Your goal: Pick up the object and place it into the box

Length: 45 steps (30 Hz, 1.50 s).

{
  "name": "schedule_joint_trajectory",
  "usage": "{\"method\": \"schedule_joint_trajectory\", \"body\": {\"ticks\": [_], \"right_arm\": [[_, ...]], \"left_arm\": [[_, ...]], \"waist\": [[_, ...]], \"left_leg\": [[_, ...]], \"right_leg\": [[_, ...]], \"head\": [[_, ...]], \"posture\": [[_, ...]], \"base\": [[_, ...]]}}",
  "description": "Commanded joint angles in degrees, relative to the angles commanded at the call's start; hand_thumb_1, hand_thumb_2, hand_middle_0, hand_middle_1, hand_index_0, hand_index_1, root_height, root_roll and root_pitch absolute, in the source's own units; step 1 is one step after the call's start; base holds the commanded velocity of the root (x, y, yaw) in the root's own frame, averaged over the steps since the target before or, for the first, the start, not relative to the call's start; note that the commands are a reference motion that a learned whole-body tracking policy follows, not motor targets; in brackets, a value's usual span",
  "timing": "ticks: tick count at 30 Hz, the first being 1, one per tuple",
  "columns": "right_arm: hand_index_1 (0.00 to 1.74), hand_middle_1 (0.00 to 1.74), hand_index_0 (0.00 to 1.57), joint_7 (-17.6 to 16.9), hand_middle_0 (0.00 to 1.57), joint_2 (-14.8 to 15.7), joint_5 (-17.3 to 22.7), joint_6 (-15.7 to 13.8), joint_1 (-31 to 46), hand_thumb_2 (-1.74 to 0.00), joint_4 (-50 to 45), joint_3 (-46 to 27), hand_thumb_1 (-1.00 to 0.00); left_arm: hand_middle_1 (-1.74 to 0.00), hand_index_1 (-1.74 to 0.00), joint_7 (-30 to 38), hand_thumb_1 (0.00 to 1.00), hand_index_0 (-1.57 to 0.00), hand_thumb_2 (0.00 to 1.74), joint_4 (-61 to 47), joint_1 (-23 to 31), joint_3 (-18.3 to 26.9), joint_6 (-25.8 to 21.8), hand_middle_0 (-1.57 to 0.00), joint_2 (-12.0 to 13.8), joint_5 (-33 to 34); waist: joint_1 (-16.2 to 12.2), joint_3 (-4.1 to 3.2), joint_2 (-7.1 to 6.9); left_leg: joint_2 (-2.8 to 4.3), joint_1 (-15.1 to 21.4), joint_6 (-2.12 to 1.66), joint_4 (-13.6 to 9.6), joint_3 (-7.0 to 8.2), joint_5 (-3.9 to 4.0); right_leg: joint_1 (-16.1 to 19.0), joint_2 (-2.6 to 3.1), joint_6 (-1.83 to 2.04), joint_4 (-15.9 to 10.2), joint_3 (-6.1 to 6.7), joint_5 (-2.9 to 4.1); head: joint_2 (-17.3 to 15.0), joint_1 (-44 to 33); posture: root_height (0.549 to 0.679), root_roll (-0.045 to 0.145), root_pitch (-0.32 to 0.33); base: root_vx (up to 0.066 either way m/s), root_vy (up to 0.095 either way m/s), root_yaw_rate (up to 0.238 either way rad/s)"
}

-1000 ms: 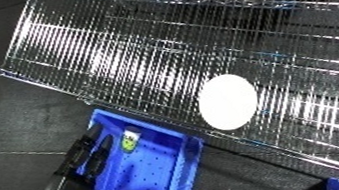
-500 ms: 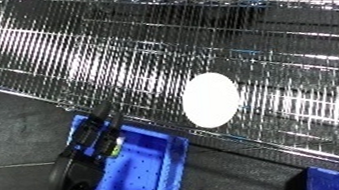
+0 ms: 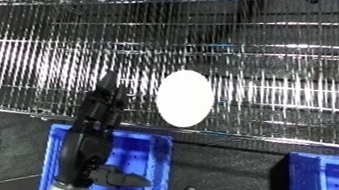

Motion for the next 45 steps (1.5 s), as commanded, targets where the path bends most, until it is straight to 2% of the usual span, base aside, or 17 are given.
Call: {"method": "schedule_joint_trajectory", "body": {"ticks": [8,20,24,25,26,30,32,33,34,40,45], "right_arm": [[0.0,0.0,0.0,0.0,0.0,0.1,0.4,0.0,0.0,0.0,-2.1,1.2,0.0],[0.0,0.0,0.0,-0.9,0.0,0.1,1.1,-0.5,-0.2,0.0,-6.1,3.0,0.0],[0.0,0.0,0.0,-1.4,0.0,0.3,1.0,-0.8,0.1,0.0,-7.3,3.6,0.0],[0.0,0.0,0.0,-1.6,0.0,0.3,0.9,-1.0,0.3,0.0,-7.9,3.9,0.0],[0.0,0.0,0.0,-1.6,0.0,0.3,0.9,-1.0,0.3,0.0,-7.9,3.9,0.0],[0.0,0.0,0.0,-1.9,0.0,0.4,0.6,-1.0,0.5,0.0,-8.9,4.4,0.0],[0.0,0.0,0.0,-2.1,0.0,0.5,0.5,-0.9,0.5,0.0,-9.2,4.5,0.0],[0.0,0.0,0.0,-2.2,0.0,0.6,0.4,-0.8,0.5,0.0,-9.3,4.6,0.0],[0.0,0.0,0.0,-2.2,0.0,0.6,0.4,-0.8,0.5,0.0,-9.3,4.6,0.0],[0.0,0.0,0.0,-2.2,0.0,1.3,0.2,-0.8,0.4,0.0,-8.5,4.9,0.0],[0.0,0.0,0.0,-2.3,0.0,2.0,-0.1,-0.8,0.4,0.0,-7.0,4.7,0.0]], "left_arm": [[0.0,0.0,1.5,0.0,0.0,0.0,4.7,-5.2,-0.2,0.1,0.0,-0.4,0.9],[0.0,0.0,2.5,0.0,0.0,0.0,11.0,-11.4,-0.6,0.7,0.0,-1.8,0.7],[-0.35,-0.35,2.7,0.2,-0.31,0.35,13.3,-12.9,-0.5,0.9,-0.31,-2.5,-0.1],[-0.52,-0.52,2.7,0.3,-0.47,0.52,14.4,-13.8,-0.4,0.9,-0.47,-2.6,-0.6],[-0.52,-0.52,2.7,0.3,-0.47,0.52,14.4,-13.8,-0.4,0.9,-0.47,-2.6,-0.6],[-0.87,-0.87,2.7,0.5,-0.79,0.87,16.2,-15.5,-0.2,1.0,-0.79,-2.5,-1.4],[-1.04,-1.04,2.6,0.6,-0.94,1.04,16.8,-16.2,-0.2,1.3,-0.94,-2.5,-1.9],[-1.22,-1.22,2.6,0.7,-1.1,1.22,17.3,-16.6,-0.1,1.5,-1.1,-2.4,-2.3],[-1.22,-1.22,2.6,0.7,-1.1,1.22,17.3,-16.6,-0.1,1.5,-1.1,-2.4,-2.3],[-1.74,-1.74,2.4,1.0,-1.57,1.74,19.1,-16.3,0.2,1.6,-1.57,-2.5,-3.1],[-1.74,-1.74,0.6,1.0,-1.57,1.74,19.8,-14.6,1.1,2.4,-1.57,-2.5,-5.4]], "waist": [[-2.1,0.0,-1.24],[-4.5,0.0,-2.78],[-5.2,0.0,-3.15],[-5.6,0.0,-3.32],[-5.6,0.0,-3.32],[-6.2,0.0,-3.47],[-6.4,0.0,-3.43],[-6.5,0.0,-3.31],[-6.5,0.0,-3.31],[-6.3,0.0,-2.66],[-5.7,0.0,-1.8]], "left_leg": [[1.02,-2.0,0.12,1.6,0.44,-0.61],[1.82,-3.7,-0.04,2.7,0.7,-1.28],[2.01,-3.8,-0.11,3.0,0.91,-1.51],[2.12,-3.9,-0.15,3.2,1.06,-1.64],[2.12,-3.9,-0.15,3.2,1.06,-1.64],[2.27,-3.7,-0.27,3.1,1.24,-1.76],[2.29,-3.4,-0.32,2.8,1.31,-1.74],[2.26,-3.1,-0.37,2.5,1.37,-1.71],[2.26,-3.1,-0.37,2.5,1.37,-1.71],[2.04,-1.3,-0.64,1.0,1.4,-1.36],[1.81,1.2,-1.03,-1.4,1.44,-0.59]], "right_leg": [[-2.3,0.82,0.07,1.0,0.85,0.28],[-4.4,1.74,0.15,1.5,1.5,0.4],[-4.6,1.9,0.18,1.5,1.67,0.35],[-4.7,1.96,0.2,1.4,1.81,0.34],[-4.7,1.96,0.2,1.4,1.81,0.34],[-4.7,2.0,0.26,1.3,2.02,0.28],[-4.7,2.0,0.25,1.2,2.1,0.22],[-4.5,1.96,0.22,1.0,2.17,0.14],[-4.5,1.96,0.22,1.0,2.17,0.14],[-3.1,1.8,0.09,0.0,2.34,-0.06],[-1.0,1.26,0.15,-1.7,2.17,-0.07]], "head": [[2.9,-1.6],[5.8,-3.9],[7.0,-4.9],[7.2,-5.3],[7.2,-5.3],[7.2,-5.7],[7.2,-5.8],[7.1,-6.0],[7.1,-6.0],[6.1,-6.6],[5.3,-6.5]], "posture": [[0.63,-0.02,0.097],[0.627,-0.023,0.12],[0.627,-0.022,0.122],[0.627,-0.021,0.123],[0.627,-0.021,0.123],[0.627,-0.019,0.125],[0.628,-0.018,0.125],[0.628,-0.017,0.125],[0.628,-0.017,0.125],[0.631,-0.012,0.117],[0.635,-0.004,0.105]], "base": [[-0.015,0.008,-0.107],[-0.006,-0.002,-0.068],[0.004,0.005,-0.067],[0.001,0.015,-0.067],[0.001,0.015,-0.067],[0.0,0.012,-0.035],[0.001,0.008,0.003],[0.0,0.004,0.025],[0.0,0.004,0.025],[0.004,-0.001,0.036],[0.009,-0.007,0.054]]}}
